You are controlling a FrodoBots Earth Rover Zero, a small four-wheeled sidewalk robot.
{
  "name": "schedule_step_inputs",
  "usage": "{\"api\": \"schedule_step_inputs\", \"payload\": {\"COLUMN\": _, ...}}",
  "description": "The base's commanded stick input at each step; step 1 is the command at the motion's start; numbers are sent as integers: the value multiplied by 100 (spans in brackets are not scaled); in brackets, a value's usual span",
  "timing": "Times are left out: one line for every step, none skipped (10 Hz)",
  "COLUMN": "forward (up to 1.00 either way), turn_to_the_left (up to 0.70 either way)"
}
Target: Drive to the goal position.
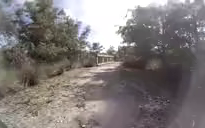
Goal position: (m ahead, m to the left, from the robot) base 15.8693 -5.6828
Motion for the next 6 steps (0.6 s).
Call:
{"api": "schedule_step_inputs", "payload": {"forward": 85, "turn_to_the_left": 0}}
{"api": "schedule_step_inputs", "payload": {"forward": 85, "turn_to_the_left": 0}}
{"api": "schedule_step_inputs", "payload": {"forward": 85, "turn_to_the_left": 0}}
{"api": "schedule_step_inputs", "payload": {"forward": 85, "turn_to_the_left": 0}}
{"api": "schedule_step_inputs", "payload": {"forward": 85, "turn_to_the_left": 0}}
{"api": "schedule_step_inputs", "payload": {"forward": 85, "turn_to_the_left": 0}}
